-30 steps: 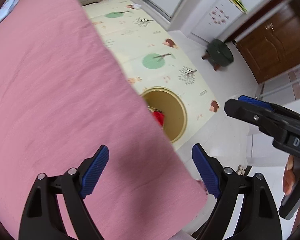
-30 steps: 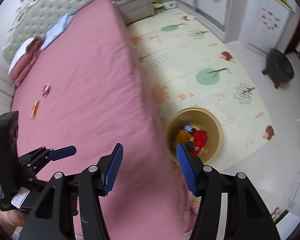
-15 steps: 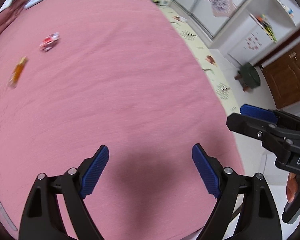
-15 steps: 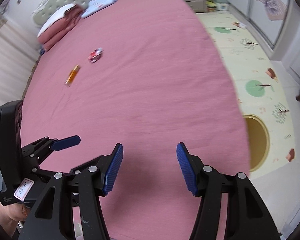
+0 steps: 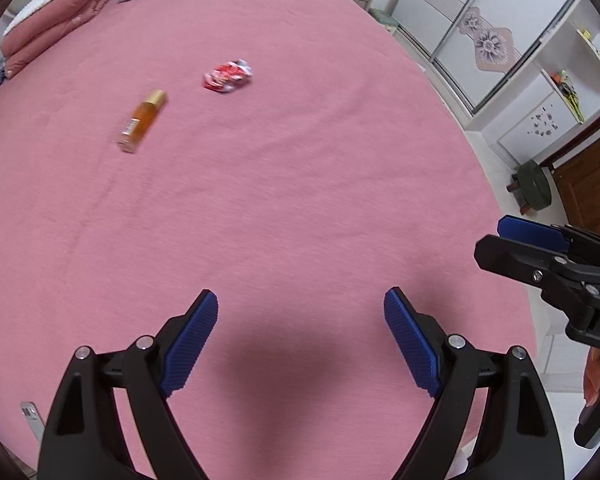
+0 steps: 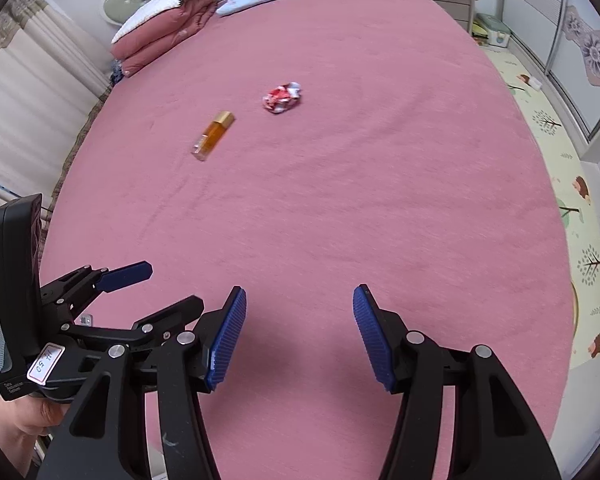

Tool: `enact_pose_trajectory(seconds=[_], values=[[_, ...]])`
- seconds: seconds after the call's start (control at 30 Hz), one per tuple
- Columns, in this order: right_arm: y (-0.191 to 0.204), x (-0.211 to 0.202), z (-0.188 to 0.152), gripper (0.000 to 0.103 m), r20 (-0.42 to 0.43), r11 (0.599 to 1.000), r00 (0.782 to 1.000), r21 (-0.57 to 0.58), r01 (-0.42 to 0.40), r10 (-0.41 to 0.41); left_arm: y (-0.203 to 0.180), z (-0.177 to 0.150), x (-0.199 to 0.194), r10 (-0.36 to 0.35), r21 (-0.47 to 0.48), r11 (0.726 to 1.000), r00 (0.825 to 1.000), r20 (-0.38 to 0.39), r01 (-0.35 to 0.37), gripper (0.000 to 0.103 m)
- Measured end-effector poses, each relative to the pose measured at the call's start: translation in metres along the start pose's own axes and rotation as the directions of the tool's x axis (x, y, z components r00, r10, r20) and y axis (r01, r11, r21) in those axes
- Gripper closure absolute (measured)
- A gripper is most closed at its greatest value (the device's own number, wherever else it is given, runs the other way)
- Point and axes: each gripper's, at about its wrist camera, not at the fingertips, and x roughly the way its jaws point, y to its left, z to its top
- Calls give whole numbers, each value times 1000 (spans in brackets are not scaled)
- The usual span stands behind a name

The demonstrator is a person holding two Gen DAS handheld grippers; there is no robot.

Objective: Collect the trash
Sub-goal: 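Move both tools back over the bed toward the perfume bottle and wrapper, then grasp the orange perfume bottle with the left tool while the right tool grasps the red wrapper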

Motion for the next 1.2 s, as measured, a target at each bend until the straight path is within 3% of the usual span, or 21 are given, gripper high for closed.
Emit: enact_pose_trajectory(seconds=[0.43,0.77,1.2], values=[[43,36,62,48,-18,997,1000,-82,-10,8,71,45,5,42,-83,996,998,40,-39,18],[55,97,126,48,-62,992,998,-117,-39,32,138,98,52,53,-188,981,999,2,-51,19],[41,182,201,48,-85,997,996,-72,-35,29,205,181,125,95,-196,976,995,-26,-98,18]])
